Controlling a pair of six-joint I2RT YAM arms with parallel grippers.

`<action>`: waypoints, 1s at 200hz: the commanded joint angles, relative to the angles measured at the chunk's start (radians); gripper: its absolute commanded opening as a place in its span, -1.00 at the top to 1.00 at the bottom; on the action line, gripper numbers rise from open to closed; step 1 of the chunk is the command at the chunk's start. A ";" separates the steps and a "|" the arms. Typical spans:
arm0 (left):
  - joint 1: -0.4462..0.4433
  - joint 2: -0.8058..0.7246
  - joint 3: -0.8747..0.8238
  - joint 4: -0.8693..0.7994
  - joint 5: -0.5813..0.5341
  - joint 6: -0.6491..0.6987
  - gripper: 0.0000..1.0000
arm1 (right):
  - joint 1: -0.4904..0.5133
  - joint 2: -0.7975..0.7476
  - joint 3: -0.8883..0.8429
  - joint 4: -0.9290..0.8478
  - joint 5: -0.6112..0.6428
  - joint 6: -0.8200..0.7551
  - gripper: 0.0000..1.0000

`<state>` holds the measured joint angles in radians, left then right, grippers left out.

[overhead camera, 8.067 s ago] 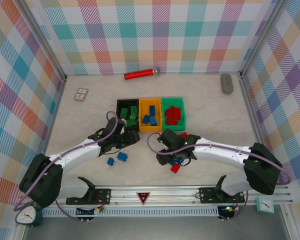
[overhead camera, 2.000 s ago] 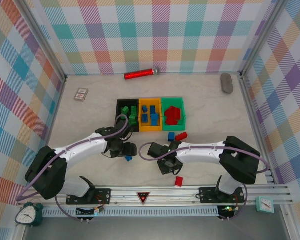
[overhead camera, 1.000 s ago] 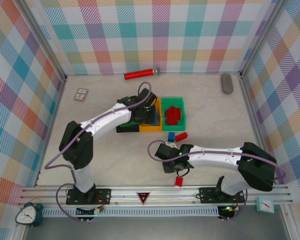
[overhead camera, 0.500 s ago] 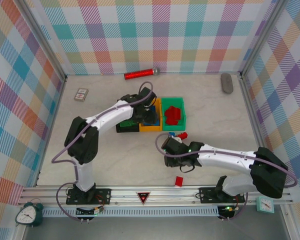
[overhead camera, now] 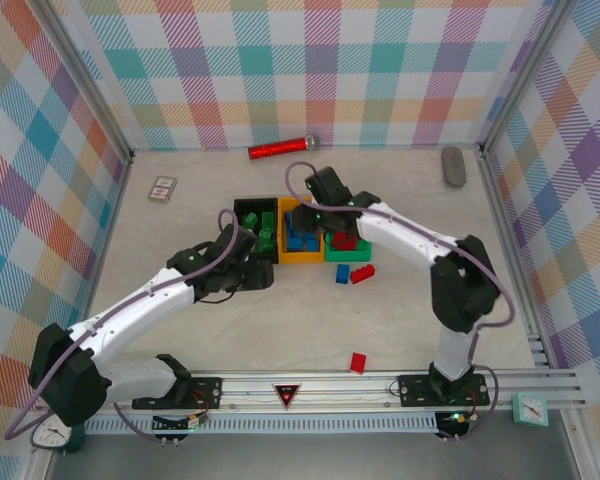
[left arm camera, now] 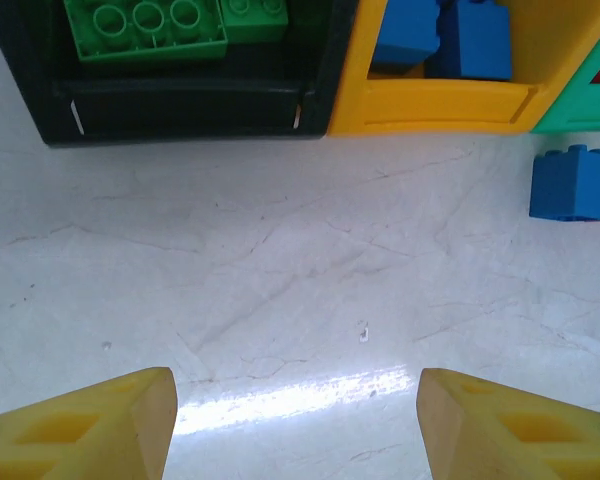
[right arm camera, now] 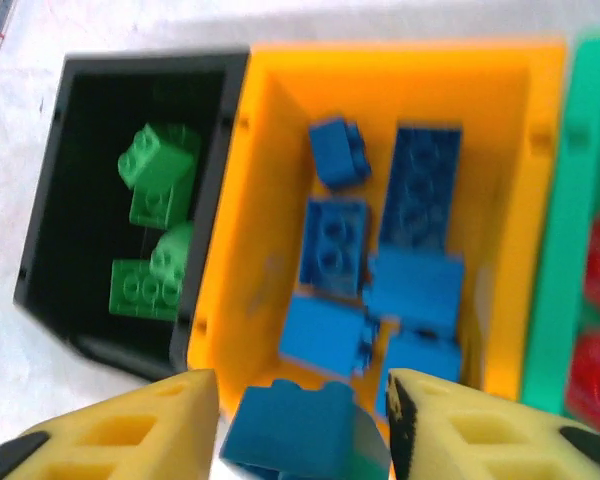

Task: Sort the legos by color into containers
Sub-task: Place the lego in the container, then pick up the lego from the center of the table.

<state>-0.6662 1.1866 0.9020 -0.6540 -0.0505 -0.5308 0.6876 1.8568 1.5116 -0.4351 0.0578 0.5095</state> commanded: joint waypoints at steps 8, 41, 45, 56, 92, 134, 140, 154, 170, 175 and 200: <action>-0.019 -0.041 -0.025 -0.011 0.010 -0.016 -0.29 | -0.013 0.115 0.141 -0.085 -0.027 -0.078 -0.23; -0.036 -0.038 -0.056 0.057 0.057 -0.004 -0.31 | -0.012 0.052 0.054 -0.052 -0.040 -0.078 -0.29; -0.038 -0.033 -0.060 0.069 0.066 -0.003 -0.31 | -0.011 0.032 0.032 -0.048 -0.041 -0.079 -0.29; -0.045 -0.012 -0.065 0.104 0.088 0.001 -0.31 | -0.007 -0.024 -0.036 -0.035 -0.036 -0.080 -0.29; -0.094 0.111 -0.028 0.186 0.107 0.020 -0.45 | 0.001 -0.243 -0.281 -0.043 0.032 -0.073 -0.28; -0.155 0.318 0.109 0.229 0.100 0.040 -0.47 | -0.003 -0.456 -0.510 -0.120 0.162 -0.027 -0.29; -0.163 0.353 0.136 0.226 0.094 0.038 -0.47 | -0.010 -0.481 -0.546 -0.125 0.170 -0.014 -0.30; -0.182 0.444 0.208 0.216 0.090 0.031 -0.47 | -0.034 -0.531 -0.619 -0.122 0.165 0.016 -0.30; -0.201 0.537 0.293 0.198 0.089 0.024 -0.47 | -0.064 -0.561 -0.679 -0.119 0.144 0.040 -0.30; -0.206 0.561 0.319 0.192 0.087 0.022 -0.47 | -0.069 -0.569 -0.692 -0.120 0.139 0.044 -0.30; -0.221 0.666 0.433 0.164 0.082 0.017 -0.44 | -0.086 -0.606 -0.728 -0.134 0.140 0.060 -0.30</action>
<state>-0.8700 1.7847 1.2438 -0.4568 0.0402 -0.5087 0.6147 1.2995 0.8062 -0.5503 0.1886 0.5285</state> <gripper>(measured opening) 0.727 0.651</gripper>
